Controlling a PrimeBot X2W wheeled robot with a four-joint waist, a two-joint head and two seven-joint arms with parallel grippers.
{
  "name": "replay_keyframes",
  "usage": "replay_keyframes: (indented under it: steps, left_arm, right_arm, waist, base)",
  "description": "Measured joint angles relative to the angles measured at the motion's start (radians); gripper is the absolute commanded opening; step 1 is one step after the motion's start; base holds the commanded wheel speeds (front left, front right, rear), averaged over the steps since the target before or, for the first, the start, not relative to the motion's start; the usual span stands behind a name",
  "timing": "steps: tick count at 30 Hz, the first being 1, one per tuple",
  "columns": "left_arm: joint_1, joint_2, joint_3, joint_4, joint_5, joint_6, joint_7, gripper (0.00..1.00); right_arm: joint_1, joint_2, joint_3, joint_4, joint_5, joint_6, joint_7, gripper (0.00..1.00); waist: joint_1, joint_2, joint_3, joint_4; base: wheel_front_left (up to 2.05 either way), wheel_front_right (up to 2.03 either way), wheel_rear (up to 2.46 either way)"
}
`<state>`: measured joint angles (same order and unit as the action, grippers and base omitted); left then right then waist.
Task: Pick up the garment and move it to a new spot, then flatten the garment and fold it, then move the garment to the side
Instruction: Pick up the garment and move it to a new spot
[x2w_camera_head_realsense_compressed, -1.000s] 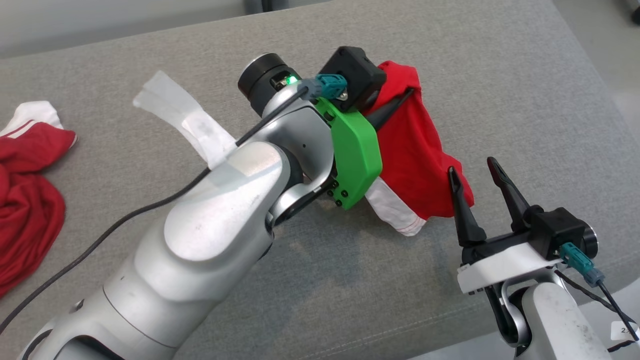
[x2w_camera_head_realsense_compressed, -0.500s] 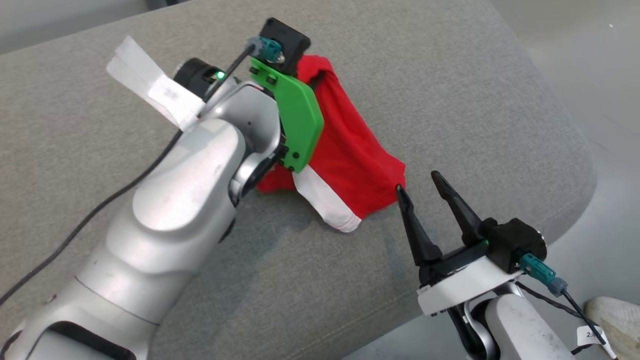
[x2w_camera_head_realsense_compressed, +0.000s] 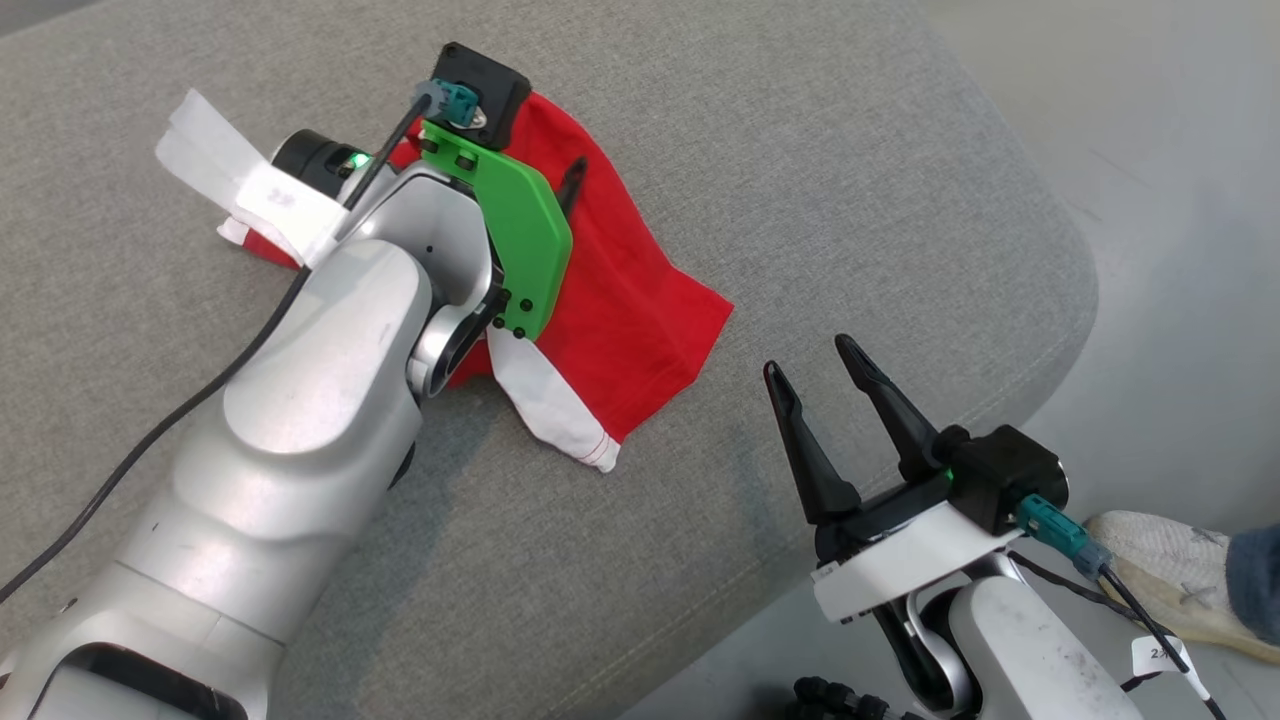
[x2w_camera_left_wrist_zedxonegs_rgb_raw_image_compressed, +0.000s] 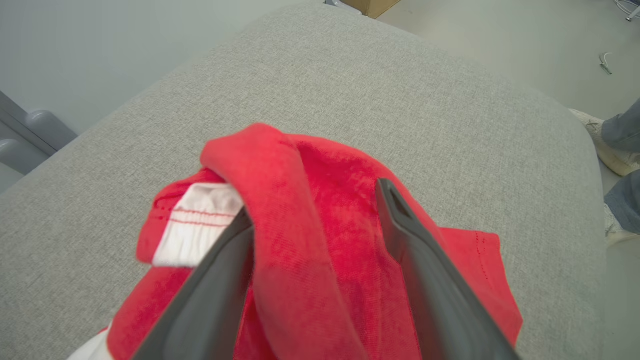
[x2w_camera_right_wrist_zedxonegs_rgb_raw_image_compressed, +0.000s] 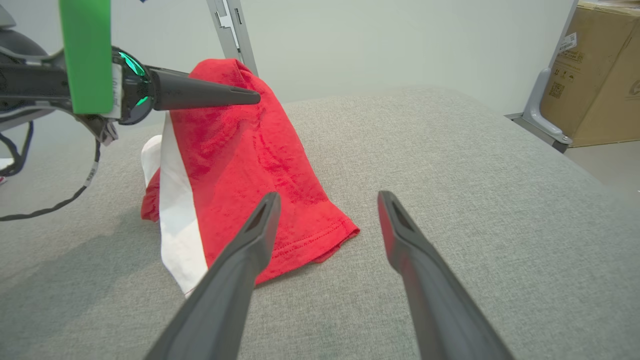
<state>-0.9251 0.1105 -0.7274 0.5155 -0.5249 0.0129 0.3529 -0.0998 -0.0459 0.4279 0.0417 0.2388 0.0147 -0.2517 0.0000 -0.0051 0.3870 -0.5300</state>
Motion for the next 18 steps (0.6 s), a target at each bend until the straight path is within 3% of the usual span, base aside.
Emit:
replay_keyframes:
  steps: [7, 18]
  left_arm:
    - [0.0, -0.02, -0.019, -0.001, 0.003, -0.004, -0.045, 1.0]
    - [0.05, -0.034, 0.008, -0.025, -0.016, -0.004, -0.149, 1.0]
  right_arm:
    - [-0.03, 0.001, 0.001, 0.032, -0.038, 0.007, 0.0, 1.0]
    - [-0.023, 0.0, 0.035, 0.117, -0.067, 0.038, 0.0, 1.0]
  waist:
    - [0.0, 0.0, -0.01, 0.047]
    - [0.0, 0.0, -0.062, 0.185]
  base:
    - [0.0, 0.0, 0.0]
    - [0.0, 0.0, 0.0]
